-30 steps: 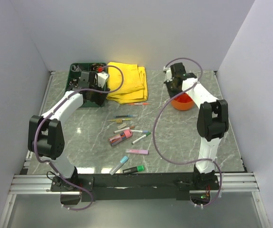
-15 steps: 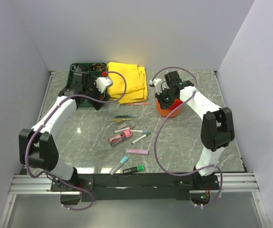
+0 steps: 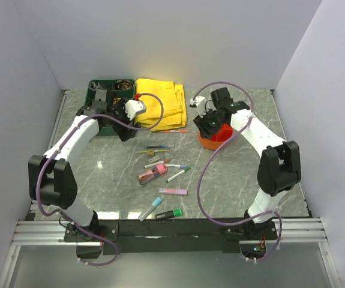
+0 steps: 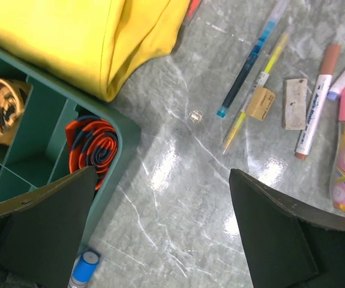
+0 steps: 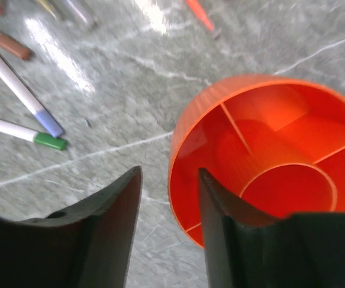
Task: Sort the stationery into containers
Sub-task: Move the storage box to the center of the board.
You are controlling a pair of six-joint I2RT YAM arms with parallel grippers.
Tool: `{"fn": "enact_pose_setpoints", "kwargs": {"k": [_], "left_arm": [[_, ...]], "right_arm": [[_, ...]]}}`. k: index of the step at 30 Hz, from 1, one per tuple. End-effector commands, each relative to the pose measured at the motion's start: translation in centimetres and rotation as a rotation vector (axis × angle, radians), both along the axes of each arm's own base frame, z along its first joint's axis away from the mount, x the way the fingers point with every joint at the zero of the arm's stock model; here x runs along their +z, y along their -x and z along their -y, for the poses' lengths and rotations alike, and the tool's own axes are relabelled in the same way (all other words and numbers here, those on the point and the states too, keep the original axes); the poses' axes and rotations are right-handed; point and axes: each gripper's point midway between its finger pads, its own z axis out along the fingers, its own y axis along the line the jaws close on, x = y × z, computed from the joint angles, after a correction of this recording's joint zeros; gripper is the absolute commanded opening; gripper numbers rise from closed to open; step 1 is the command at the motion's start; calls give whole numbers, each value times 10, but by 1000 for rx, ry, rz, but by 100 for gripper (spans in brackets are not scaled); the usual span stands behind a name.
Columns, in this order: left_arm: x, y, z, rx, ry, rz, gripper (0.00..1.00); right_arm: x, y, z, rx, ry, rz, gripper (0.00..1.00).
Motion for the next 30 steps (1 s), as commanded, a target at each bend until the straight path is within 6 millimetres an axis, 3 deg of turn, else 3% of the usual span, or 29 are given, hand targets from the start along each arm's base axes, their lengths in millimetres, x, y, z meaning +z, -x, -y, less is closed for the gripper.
{"fn": "enact_pose_setpoints", "kwargs": {"k": [1, 6, 9, 14, 16, 18, 21, 25, 30], "left_arm": [[32, 0, 10, -69, 35, 40, 99], [21, 4, 19, -16, 33, -40, 99], [17, -2, 33, 54, 46, -85, 99], [17, -20, 75, -101, -54, -56, 93], [10, -30, 89, -173, -86, -71, 83], [-2, -27, 100, -244, -117, -116, 74], [-7, -43, 127, -280, -78, -90, 72], [-19, -47, 155, -344, -65, -35, 71], [-33, -57, 172, -344, -66, 1, 69]], "right_arm": [[69, -4, -14, -6, -107, 114, 55], [104, 12, -15, -24, -182, 163, 63], [113, 13, -12, -107, -252, 161, 64], [115, 10, -2, -225, -358, 107, 63], [119, 3, 10, -256, -377, 110, 62], [123, -3, 16, -270, -401, 99, 61], [127, -13, 33, -302, -423, 99, 60], [121, -16, 49, -294, -381, 129, 58], [109, -5, 50, -269, -374, 116, 57]]}}
